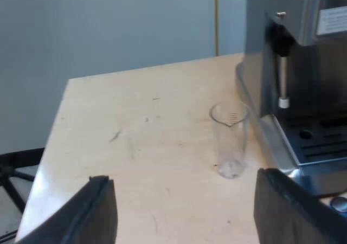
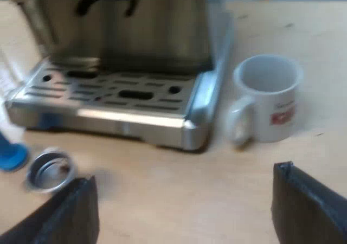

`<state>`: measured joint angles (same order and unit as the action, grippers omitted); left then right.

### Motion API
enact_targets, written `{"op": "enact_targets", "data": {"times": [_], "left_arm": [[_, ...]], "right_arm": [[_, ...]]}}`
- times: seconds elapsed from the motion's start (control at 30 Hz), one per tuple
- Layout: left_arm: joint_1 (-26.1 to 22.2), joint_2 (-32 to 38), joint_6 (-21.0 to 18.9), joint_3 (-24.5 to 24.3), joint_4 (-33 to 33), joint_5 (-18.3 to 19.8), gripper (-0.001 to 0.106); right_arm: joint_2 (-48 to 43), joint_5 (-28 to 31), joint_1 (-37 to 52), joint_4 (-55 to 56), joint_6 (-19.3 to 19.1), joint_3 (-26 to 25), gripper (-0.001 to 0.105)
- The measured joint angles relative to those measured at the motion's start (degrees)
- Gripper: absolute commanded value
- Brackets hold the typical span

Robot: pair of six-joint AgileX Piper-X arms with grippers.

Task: Grind coffee beans and then tamp

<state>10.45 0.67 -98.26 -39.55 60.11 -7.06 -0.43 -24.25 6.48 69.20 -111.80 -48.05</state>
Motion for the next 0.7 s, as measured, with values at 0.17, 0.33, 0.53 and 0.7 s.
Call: {"op": "enact_targets", "data": {"times": [0.17, 0.33, 0.53, 0.7], "left_arm": [[0.0, 0.0, 0.0, 1.2, -0.2, 1.4, 0.057], [0.0, 0.0, 0.0, 3.9, -0.6, 1.5, 0.057], [0.0, 0.0, 0.0, 6.0, -0.9, 1.8, 0.057], [0.0, 0.0, 0.0, 7.6, -1.5, 1.8, 0.057]], "right_arm": [[0.0, -2.9, 0.0, 0.0, 0.0, 4.0, 0.067], [0.0, -3.0, 0.0, 0.0, 0.3, 8.1, 0.067], [0.0, -0.3, 0.0, 0.0, 2.3, 12.7, 0.067], [0.0, 1.5, 0.0, -0.9, 3.0, 14.9, 0.067]]}}
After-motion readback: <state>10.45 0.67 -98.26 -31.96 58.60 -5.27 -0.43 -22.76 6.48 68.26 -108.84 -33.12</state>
